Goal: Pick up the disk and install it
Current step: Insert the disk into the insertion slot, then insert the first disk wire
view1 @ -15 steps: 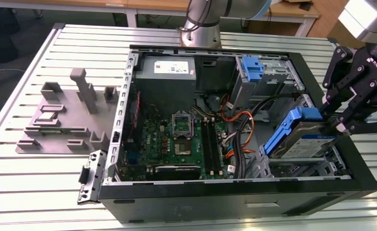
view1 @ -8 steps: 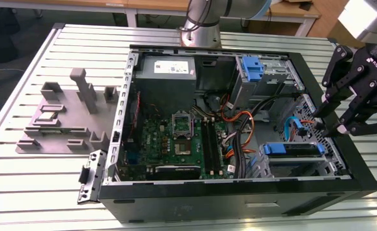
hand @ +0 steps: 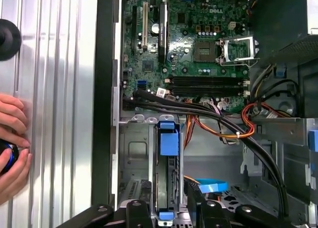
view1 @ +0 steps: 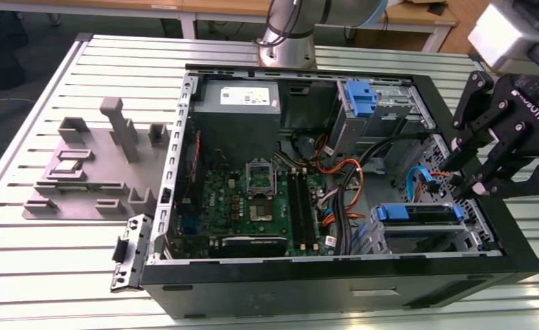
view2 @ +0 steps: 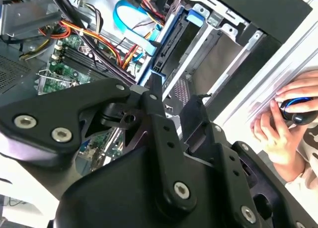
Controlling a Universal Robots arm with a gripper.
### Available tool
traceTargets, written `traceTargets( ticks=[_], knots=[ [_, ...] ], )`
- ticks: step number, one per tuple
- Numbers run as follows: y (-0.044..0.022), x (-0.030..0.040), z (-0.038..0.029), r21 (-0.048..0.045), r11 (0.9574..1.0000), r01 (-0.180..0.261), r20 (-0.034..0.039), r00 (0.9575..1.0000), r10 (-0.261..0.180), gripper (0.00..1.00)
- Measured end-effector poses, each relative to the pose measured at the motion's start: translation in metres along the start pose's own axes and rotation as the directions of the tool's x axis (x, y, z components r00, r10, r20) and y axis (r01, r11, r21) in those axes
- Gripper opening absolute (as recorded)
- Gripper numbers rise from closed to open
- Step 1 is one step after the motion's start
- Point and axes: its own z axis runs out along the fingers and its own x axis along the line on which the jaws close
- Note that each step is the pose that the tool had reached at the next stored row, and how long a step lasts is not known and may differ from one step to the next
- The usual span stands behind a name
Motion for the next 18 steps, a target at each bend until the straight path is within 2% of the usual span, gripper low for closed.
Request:
traceTargets(
  ticks=[4,13,18],
  knots=[
    [0.0033,0.0001,0.0055,0.0078,0.9999,0.007,-0.0005,1.0000,-0.007,0.42],
    [0.0043,0.0004,0.0153,0.0190,0.9989,0.044,-0.0020,0.9990,-0.044,0.42],
    [0.0042,0.0004,0.0164,0.0190,0.9988,0.044,-0.0020,0.9990,-0.044,0.42]
  ],
)
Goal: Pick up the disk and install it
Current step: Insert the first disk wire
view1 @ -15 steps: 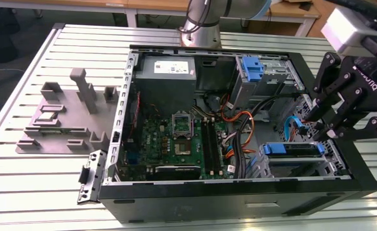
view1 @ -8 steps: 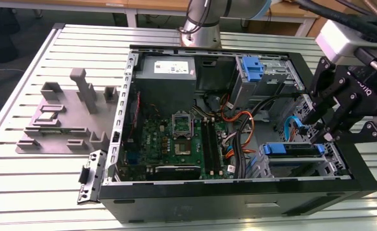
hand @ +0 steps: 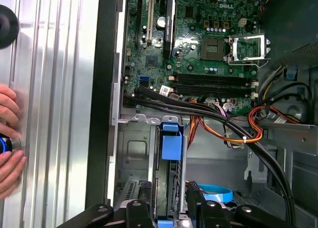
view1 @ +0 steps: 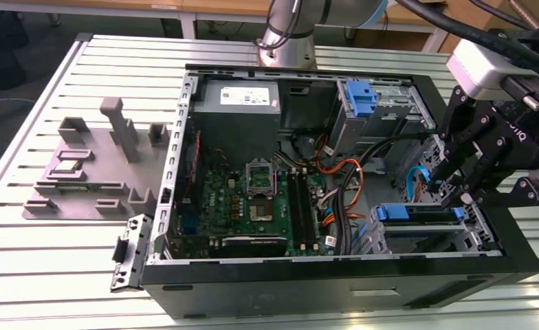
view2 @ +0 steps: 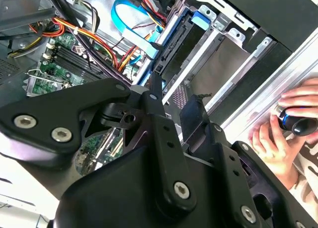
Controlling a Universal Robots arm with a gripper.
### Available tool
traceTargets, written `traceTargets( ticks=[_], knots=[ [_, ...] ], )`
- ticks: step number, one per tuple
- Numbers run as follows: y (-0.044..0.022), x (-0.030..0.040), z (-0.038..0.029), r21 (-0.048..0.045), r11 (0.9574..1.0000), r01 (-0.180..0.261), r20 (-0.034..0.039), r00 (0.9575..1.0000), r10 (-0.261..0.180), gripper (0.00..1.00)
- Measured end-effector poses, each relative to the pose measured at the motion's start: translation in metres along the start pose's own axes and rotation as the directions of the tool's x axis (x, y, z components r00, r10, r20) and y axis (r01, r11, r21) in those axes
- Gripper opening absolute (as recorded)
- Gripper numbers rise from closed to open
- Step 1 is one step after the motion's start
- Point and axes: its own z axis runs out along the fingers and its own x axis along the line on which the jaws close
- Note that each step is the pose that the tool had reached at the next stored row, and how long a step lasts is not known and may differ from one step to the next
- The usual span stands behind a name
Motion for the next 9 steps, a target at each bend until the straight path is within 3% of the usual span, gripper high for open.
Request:
traceTargets(
  ticks=[9],
  knots=[
    [0.0001,0.0000,-0.0017,0.0000,1.0000,0.000,0.0001,1.0000,0.000,0.42]
  ],
)
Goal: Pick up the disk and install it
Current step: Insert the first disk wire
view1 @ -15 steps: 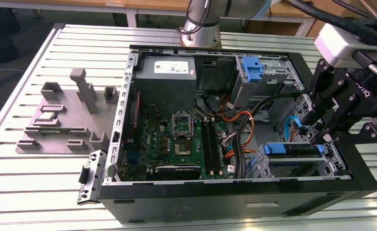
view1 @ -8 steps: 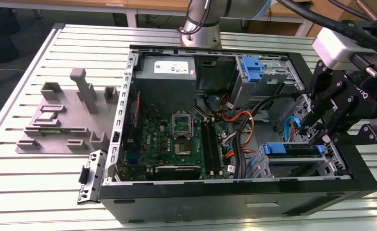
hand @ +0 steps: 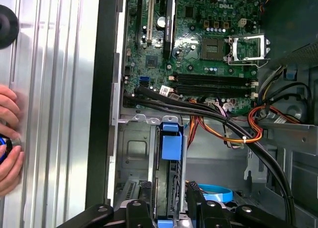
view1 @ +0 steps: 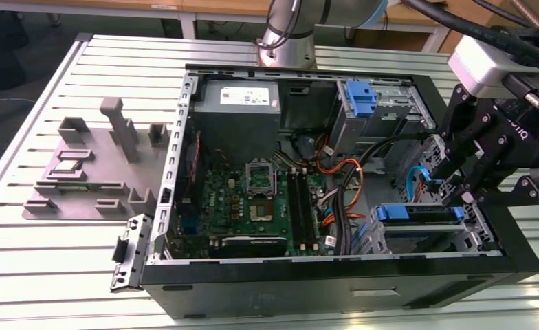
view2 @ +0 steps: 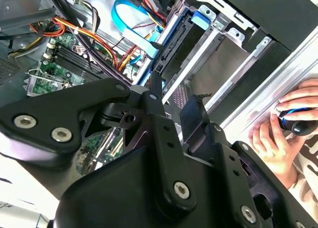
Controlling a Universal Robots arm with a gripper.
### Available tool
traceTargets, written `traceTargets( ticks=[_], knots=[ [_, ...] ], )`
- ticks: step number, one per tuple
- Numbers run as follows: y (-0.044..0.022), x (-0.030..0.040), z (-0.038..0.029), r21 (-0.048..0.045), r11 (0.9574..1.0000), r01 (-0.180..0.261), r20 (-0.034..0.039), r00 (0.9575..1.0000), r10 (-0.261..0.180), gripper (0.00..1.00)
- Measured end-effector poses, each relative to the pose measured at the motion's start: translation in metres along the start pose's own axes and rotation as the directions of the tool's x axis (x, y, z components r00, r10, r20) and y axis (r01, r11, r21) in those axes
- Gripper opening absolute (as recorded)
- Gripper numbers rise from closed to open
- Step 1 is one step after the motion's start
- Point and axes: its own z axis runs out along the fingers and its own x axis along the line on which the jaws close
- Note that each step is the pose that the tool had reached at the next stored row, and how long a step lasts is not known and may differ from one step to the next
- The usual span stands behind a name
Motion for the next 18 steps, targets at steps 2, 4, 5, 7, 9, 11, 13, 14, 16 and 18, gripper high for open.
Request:
traceTargets(
  ticks=[2,4,5,7,9,11,13,14,16,18],
  knots=[
    [0.0001,0.0000,-0.0019,0.0000,1.0000,0.000,0.0001,1.0000,0.000,0.42],
    [0.0002,-0.0001,-0.0049,0.0000,1.0000,0.000,-0.0001,1.0000,0.000,0.42],
    [0.0002,-0.0002,-0.0066,0.0000,1.0000,0.000,0.0000,1.0000,0.000,0.42],
    [0.0004,-0.0002,-0.0094,0.0000,1.0000,0.000,0.0002,1.0000,0.000,0.42],
    [-0.0012,-0.0019,-0.0093,0.0000,1.0000,0.000,0.0006,1.0000,0.000,0.42],
    [-0.0078,-0.0052,-0.0066,0.0000,1.0000,0.000,0.0006,1.0000,0.000,0.42],
    [-0.0128,-0.0071,-0.0035,0.0000,1.0000,0.000,0.0006,1.0000,0.000,0.42],
    [-0.0139,-0.0085,-0.0018,-0.0001,1.0000,0.000,0.0004,1.0000,0.000,0.42],
    [-0.0145,-0.0117,0.0019,0.0000,1.0000,0.000,0.0006,1.0000,0.000,0.42],
    [-0.0148,-0.0148,0.0056,0.0000,1.0000,0.000,0.0006,1.0000,0.000,0.42]
  ],
)
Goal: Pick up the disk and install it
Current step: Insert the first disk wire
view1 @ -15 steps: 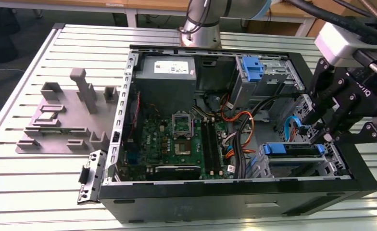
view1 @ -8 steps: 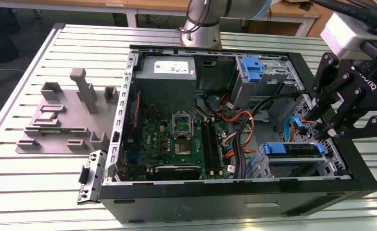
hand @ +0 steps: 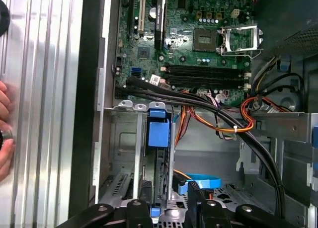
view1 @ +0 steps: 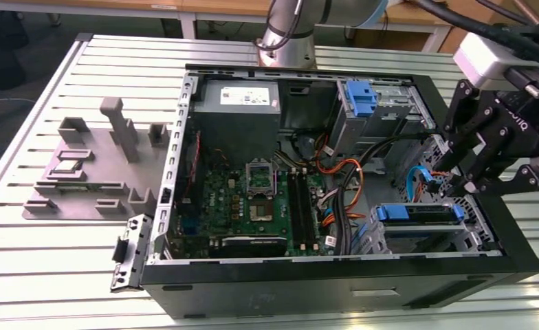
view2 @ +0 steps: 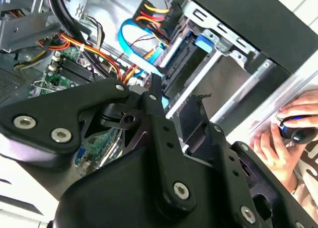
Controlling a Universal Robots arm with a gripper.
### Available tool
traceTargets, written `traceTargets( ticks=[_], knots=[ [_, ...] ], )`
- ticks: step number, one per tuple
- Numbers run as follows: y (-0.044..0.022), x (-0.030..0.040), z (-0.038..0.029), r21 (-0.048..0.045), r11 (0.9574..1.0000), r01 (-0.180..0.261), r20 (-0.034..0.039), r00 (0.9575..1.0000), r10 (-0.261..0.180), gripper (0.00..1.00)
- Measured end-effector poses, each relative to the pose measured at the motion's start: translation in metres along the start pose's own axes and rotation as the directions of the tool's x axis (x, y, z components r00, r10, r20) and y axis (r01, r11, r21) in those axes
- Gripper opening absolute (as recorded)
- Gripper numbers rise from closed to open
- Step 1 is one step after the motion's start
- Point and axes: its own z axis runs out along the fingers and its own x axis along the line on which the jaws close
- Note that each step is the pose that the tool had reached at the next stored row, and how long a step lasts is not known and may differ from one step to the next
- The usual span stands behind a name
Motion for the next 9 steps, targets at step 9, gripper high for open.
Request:
traceTargets(
  ticks=[9],
  knots=[
    [-0.0012,-0.0037,0.0165,0.0000,1.0000,0.000,0.0000,1.0000,0.000,0.42]
  ],
)
